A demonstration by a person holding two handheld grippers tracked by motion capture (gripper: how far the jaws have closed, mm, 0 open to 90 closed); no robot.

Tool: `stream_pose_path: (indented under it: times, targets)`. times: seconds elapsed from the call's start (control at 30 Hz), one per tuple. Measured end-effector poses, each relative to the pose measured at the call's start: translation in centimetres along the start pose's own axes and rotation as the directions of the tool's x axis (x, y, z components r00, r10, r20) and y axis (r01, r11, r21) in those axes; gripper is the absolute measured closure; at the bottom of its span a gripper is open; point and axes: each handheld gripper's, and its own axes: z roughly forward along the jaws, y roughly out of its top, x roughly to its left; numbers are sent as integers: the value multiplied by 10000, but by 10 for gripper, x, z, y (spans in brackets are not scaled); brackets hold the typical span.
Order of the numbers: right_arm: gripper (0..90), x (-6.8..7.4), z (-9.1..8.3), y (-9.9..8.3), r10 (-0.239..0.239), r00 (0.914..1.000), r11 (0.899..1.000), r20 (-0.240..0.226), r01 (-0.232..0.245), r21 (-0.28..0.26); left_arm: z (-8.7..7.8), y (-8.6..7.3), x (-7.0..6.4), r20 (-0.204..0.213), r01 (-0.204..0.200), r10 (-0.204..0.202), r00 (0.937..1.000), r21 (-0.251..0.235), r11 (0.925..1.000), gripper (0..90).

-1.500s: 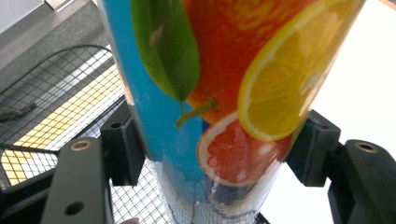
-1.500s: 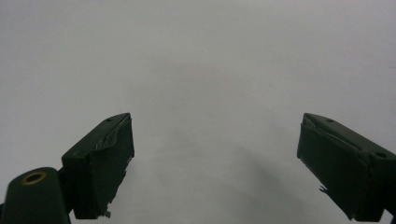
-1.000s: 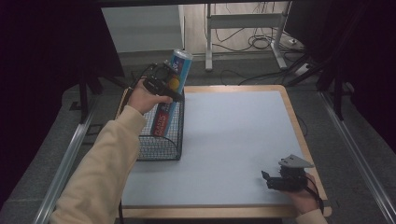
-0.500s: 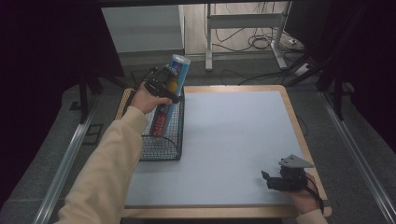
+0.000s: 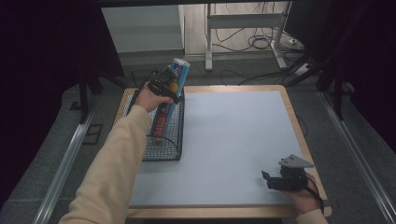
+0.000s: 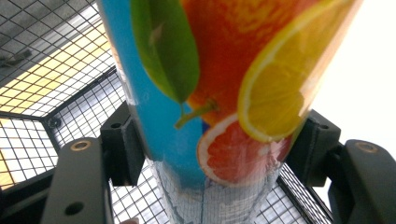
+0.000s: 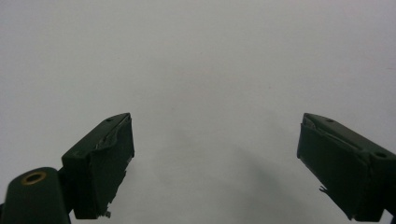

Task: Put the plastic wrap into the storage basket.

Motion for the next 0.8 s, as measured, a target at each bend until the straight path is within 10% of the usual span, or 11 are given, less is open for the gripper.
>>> stream_pose_path:
  times: [0.8]
  targets:
    - [111,0,-2,0,-20,10000,10000,87,21,-42,50,13,19,-452,35,9,9990,981,9952,318]
